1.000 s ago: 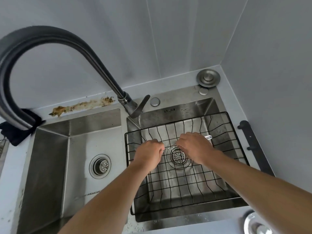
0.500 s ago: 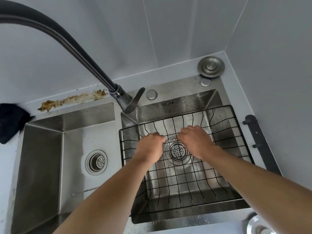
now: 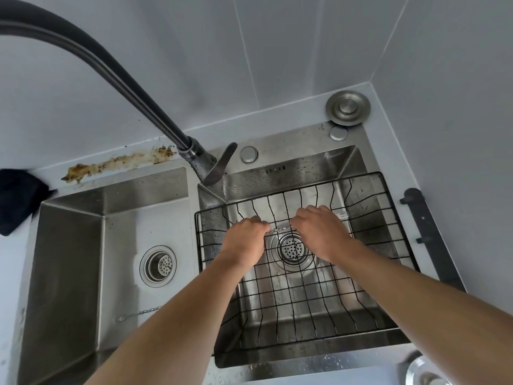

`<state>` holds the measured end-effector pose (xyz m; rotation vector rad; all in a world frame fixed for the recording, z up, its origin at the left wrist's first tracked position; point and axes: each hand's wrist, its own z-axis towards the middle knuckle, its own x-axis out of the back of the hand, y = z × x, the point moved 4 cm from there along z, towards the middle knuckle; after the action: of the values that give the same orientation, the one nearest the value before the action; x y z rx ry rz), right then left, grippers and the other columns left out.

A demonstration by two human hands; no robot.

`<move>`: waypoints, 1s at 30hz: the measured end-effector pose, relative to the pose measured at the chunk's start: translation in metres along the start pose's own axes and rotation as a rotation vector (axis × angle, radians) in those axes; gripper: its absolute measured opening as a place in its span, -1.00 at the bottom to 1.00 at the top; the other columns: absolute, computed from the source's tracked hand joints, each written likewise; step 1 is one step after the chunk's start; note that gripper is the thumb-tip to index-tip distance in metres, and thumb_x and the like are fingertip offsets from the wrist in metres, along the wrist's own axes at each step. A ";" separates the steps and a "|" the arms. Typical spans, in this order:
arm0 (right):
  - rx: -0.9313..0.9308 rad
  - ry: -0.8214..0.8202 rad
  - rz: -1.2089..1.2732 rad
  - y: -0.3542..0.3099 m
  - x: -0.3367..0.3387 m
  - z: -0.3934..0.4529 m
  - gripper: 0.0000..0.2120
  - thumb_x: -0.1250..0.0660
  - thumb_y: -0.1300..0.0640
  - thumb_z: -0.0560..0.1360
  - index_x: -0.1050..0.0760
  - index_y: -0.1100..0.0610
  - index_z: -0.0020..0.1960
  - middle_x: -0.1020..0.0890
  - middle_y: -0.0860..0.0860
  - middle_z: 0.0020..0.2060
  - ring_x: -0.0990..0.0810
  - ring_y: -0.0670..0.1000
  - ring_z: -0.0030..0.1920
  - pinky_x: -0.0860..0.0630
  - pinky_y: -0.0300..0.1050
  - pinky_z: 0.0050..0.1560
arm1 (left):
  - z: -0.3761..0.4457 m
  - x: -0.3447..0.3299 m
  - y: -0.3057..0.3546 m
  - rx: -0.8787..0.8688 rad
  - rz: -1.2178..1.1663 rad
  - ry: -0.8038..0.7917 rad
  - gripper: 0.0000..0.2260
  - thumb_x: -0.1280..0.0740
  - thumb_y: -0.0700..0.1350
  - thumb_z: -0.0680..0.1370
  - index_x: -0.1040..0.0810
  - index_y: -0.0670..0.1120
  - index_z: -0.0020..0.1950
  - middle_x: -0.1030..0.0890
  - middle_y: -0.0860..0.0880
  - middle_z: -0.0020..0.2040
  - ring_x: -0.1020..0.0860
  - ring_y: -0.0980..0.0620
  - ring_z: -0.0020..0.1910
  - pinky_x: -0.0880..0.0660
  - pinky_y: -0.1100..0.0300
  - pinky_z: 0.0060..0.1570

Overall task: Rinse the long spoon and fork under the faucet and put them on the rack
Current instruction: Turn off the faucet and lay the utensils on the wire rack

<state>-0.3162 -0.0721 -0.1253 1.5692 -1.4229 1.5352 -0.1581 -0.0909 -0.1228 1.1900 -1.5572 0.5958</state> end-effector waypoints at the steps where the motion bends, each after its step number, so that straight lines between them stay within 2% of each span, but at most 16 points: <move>1: -0.001 -0.001 0.002 0.000 -0.001 0.000 -0.71 -0.24 0.34 0.48 -0.56 0.16 0.15 -0.59 0.07 0.04 -0.52 0.12 0.09 -0.36 -0.03 0.06 | 0.000 -0.001 0.000 0.004 -0.005 0.000 -0.64 -0.26 -0.34 0.52 -0.60 0.01 0.21 -0.63 -0.03 0.11 -0.62 -0.08 0.01 -0.57 0.07 -0.06; 7: 0.022 -0.014 -0.007 0.000 -0.001 -0.001 -0.69 -0.25 0.35 0.46 -0.54 0.14 0.17 -0.58 0.05 0.03 -0.51 0.10 0.08 -0.35 -0.06 0.04 | -0.004 0.002 0.000 0.000 -0.005 0.031 -0.68 -0.29 -0.34 0.50 -0.63 -0.02 0.14 -0.64 -0.03 0.01 -0.63 -0.08 -0.07 -0.57 0.09 -0.16; 12: 0.030 0.055 0.049 -0.004 0.006 -0.006 -0.84 -0.31 0.29 0.47 -0.58 0.16 0.02 -0.60 0.07 -0.10 -0.55 0.12 -0.06 -0.36 -0.07 -0.07 | -0.013 0.011 0.003 -0.008 -0.017 0.081 -0.77 -0.27 -0.30 0.52 -0.63 -0.06 0.04 -0.63 -0.04 -0.06 -0.62 -0.08 -0.14 -0.54 0.10 -0.23; 15: 0.010 0.121 0.131 -0.007 0.014 -0.010 -0.90 -0.29 0.22 0.51 -0.58 0.16 -0.06 -0.61 0.06 -0.17 -0.57 0.13 -0.14 -0.39 -0.04 -0.09 | -0.022 0.022 0.005 -0.003 -0.061 0.127 -0.79 -0.22 -0.20 0.58 -0.64 -0.04 0.07 -0.63 -0.02 -0.03 -0.62 -0.08 -0.11 -0.47 0.15 -0.24; 18: -0.054 0.161 0.239 -0.014 0.023 -0.017 -0.86 -0.28 0.18 0.54 -0.61 0.16 0.00 -0.65 0.07 -0.15 -0.60 0.15 -0.13 -0.51 0.02 -0.07 | -0.037 0.039 0.004 0.020 -0.135 0.165 -0.78 -0.23 -0.11 0.60 -0.62 0.01 0.16 -0.63 0.02 0.04 -0.62 -0.03 -0.04 -0.50 0.15 -0.17; 20: -0.137 0.176 0.340 -0.020 0.029 -0.023 -0.80 -0.29 0.15 0.55 -0.61 0.15 0.11 -0.68 0.05 -0.03 -0.63 0.12 -0.03 -0.54 0.02 -0.01 | -0.048 0.047 0.000 0.043 -0.187 0.178 -0.79 -0.24 -0.06 0.60 -0.61 0.03 0.16 -0.62 0.04 0.05 -0.61 0.00 -0.03 -0.56 0.11 -0.14; 23: -0.269 0.179 0.566 -0.032 0.034 -0.031 -0.77 -0.30 0.12 0.56 -0.60 0.11 0.19 -0.69 0.02 0.04 -0.65 0.02 0.02 -0.56 -0.05 0.07 | -0.071 0.057 -0.012 0.073 -0.260 0.194 -0.81 -0.28 -0.03 0.58 -0.61 0.04 0.15 -0.64 0.08 0.04 -0.60 0.08 -0.04 -0.58 0.07 -0.06; 25: -0.414 0.165 0.857 -0.039 0.037 -0.037 -0.79 -0.34 0.13 0.55 -0.60 0.07 0.17 -0.68 -0.02 0.04 -0.64 -0.07 -0.02 -0.55 -0.19 0.07 | -0.087 0.061 -0.020 0.122 -0.435 0.212 -0.82 -0.34 -0.05 0.56 -0.63 0.04 0.14 -0.65 0.11 0.01 -0.60 0.20 -0.04 -0.58 0.19 0.01; 26: -0.498 0.144 1.043 -0.046 0.038 -0.039 -0.83 -0.36 0.13 0.54 -0.61 0.05 0.12 -0.68 -0.01 0.03 -0.64 -0.06 -0.05 -0.55 -0.20 0.05 | -0.098 0.065 -0.025 0.159 -0.556 0.211 -0.83 -0.36 -0.07 0.56 -0.64 0.04 0.13 -0.66 0.14 0.00 -0.60 0.27 -0.05 -0.58 0.27 0.01; 28: -0.628 0.105 1.419 -0.061 0.038 -0.045 -0.90 -0.39 0.16 0.52 -0.63 0.07 0.02 -0.70 0.09 -0.02 -0.67 0.03 -0.07 -0.60 -0.04 0.07 | -0.117 0.070 -0.032 0.223 -0.769 0.203 -0.86 -0.39 -0.08 0.55 -0.65 0.05 0.09 -0.67 0.19 -0.03 -0.61 0.32 -0.07 -0.55 0.41 -0.01; 30: -0.680 0.104 1.676 -0.077 0.039 -0.050 -0.88 -0.38 0.17 0.53 -0.63 0.15 0.03 -0.71 0.14 -0.01 -0.69 0.10 -0.02 -0.60 0.08 0.10 | -0.136 0.074 -0.041 0.281 -0.947 0.222 -0.88 -0.40 -0.11 0.54 -0.67 0.06 0.03 -0.71 0.15 -0.09 -0.65 0.24 -0.07 -0.55 0.38 -0.02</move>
<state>-0.2733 -0.0158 -0.0558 -0.4156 -2.9402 1.3364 -0.0603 -0.0211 -0.0168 1.8132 -0.5967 0.2857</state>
